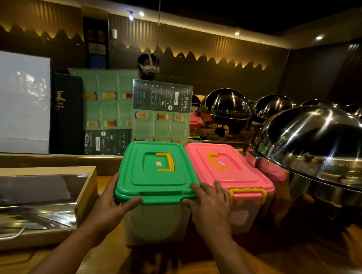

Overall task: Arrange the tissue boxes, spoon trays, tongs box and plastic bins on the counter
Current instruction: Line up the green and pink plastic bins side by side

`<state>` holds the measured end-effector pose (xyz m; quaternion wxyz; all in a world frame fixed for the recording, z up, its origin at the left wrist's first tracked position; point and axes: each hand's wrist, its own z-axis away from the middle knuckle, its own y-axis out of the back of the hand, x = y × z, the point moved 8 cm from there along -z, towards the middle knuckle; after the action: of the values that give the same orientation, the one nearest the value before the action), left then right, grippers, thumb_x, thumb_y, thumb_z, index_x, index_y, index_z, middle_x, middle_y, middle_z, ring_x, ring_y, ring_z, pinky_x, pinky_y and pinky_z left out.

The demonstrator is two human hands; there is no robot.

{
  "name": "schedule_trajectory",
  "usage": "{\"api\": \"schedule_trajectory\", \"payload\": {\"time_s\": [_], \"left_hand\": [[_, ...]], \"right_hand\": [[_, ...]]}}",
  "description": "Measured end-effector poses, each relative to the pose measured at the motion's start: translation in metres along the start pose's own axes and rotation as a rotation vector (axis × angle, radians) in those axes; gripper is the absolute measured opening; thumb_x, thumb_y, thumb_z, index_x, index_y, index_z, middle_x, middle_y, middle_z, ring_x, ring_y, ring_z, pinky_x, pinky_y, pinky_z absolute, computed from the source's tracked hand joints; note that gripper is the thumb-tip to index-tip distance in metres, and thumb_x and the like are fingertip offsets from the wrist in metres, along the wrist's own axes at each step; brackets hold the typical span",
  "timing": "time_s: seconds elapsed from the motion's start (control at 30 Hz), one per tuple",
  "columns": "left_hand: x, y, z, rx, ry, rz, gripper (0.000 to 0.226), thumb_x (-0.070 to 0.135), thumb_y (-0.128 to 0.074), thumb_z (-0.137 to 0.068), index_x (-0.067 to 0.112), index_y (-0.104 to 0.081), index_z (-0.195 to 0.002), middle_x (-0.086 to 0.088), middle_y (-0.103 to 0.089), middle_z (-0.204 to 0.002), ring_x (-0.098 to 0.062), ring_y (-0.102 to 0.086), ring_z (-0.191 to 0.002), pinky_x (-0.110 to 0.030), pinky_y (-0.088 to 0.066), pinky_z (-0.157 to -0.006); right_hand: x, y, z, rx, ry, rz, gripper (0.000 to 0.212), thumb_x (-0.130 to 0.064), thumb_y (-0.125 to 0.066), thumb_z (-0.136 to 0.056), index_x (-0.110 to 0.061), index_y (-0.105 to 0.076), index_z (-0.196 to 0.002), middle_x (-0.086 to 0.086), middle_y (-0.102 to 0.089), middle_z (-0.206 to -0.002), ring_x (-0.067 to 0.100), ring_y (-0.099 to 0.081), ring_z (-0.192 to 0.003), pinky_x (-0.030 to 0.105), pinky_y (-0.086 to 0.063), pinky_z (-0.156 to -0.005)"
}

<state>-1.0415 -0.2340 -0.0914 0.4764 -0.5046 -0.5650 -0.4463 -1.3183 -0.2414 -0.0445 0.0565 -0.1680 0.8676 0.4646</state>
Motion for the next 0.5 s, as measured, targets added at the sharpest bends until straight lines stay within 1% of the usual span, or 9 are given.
{"api": "schedule_trajectory", "payload": {"time_s": [0.03,0.07,0.17,0.27,0.33,0.4,0.43,0.5], "left_hand": [[-0.0004,0.0003,0.0002,0.0,-0.001,0.0,0.109,0.047,-0.092,-0.06,0.055,-0.029,-0.148,0.014,-0.055,-0.141,-0.016,-0.054,-0.13,-0.049,-0.05,-0.105],[-0.0008,0.0005,0.0003,0.002,-0.003,-0.003,0.105,0.046,-0.092,-0.06,0.058,-0.032,-0.145,0.014,-0.056,-0.141,-0.016,-0.054,-0.13,-0.049,-0.05,-0.104],[-0.0018,0.0004,0.0004,0.015,-0.002,0.008,0.087,0.029,-0.088,-0.072,0.066,-0.036,-0.131,0.018,-0.058,-0.135,-0.014,-0.056,-0.128,-0.047,-0.051,-0.104],[-0.0022,0.0,0.0004,0.011,0.004,0.002,0.083,0.024,-0.084,-0.074,0.067,-0.036,-0.127,0.02,-0.059,-0.13,-0.013,-0.056,-0.126,-0.045,-0.051,-0.103],[-0.0005,-0.0012,0.0012,0.005,0.01,0.013,0.085,0.024,-0.084,-0.073,0.064,-0.035,-0.131,0.02,-0.059,-0.128,-0.013,-0.056,-0.125,-0.045,-0.051,-0.102],[0.0023,-0.0016,0.0022,0.002,0.007,0.021,0.094,0.024,-0.083,-0.073,0.056,-0.03,-0.143,0.019,-0.058,-0.128,-0.014,-0.055,-0.126,-0.046,-0.051,-0.103],[0.0042,-0.0026,0.0028,-0.004,0.007,0.018,0.098,0.025,-0.083,-0.073,0.052,-0.027,-0.149,0.02,-0.057,-0.129,-0.014,-0.054,-0.127,-0.047,-0.05,-0.104],[0.0054,-0.002,0.0029,-0.014,0.003,0.0,0.101,0.027,-0.082,-0.074,0.048,-0.023,-0.153,0.021,-0.057,-0.13,-0.012,-0.054,-0.127,-0.048,-0.05,-0.104]], "right_hand": [[0.0003,0.0003,0.0003,0.002,-0.004,-0.008,0.056,-0.064,-0.049,-0.084,-0.033,-0.063,-0.128,-0.003,-0.064,-0.132,0.034,-0.038,-0.139,0.05,-0.018,-0.111],[0.0004,0.0005,0.0007,0.0,-0.005,-0.011,0.056,-0.064,-0.048,-0.084,-0.033,-0.063,-0.128,-0.003,-0.064,-0.132,0.034,-0.038,-0.139,0.05,-0.019,-0.111],[0.001,0.0013,0.0008,-0.005,-0.001,-0.018,0.056,-0.064,-0.049,-0.083,-0.034,-0.063,-0.128,-0.003,-0.064,-0.131,0.034,-0.038,-0.139,0.05,-0.02,-0.112],[0.0011,0.0014,0.0002,-0.025,-0.005,-0.013,0.055,-0.064,-0.05,-0.085,-0.036,-0.06,-0.131,-0.005,-0.061,-0.135,0.032,-0.033,-0.142,0.047,-0.015,-0.113],[0.0008,0.0016,0.0007,-0.027,-0.01,-0.015,0.055,-0.064,-0.05,-0.085,-0.036,-0.061,-0.131,-0.004,-0.062,-0.134,0.032,-0.033,-0.142,0.049,-0.018,-0.114],[0.0012,0.0012,0.001,-0.013,-0.013,-0.02,0.055,-0.064,-0.05,-0.084,-0.035,-0.063,-0.129,-0.003,-0.064,-0.131,0.034,-0.037,-0.14,0.051,-0.022,-0.113],[0.0017,0.001,0.001,-0.007,-0.013,-0.024,0.055,-0.064,-0.05,-0.083,-0.035,-0.063,-0.128,-0.002,-0.065,-0.13,0.034,-0.038,-0.139,0.051,-0.022,-0.112],[0.0025,-0.0006,0.0009,-0.019,-0.004,-0.019,0.053,-0.061,-0.055,-0.084,-0.036,-0.062,-0.13,-0.002,-0.063,-0.132,0.033,-0.036,-0.14,0.05,-0.021,-0.112]]}}
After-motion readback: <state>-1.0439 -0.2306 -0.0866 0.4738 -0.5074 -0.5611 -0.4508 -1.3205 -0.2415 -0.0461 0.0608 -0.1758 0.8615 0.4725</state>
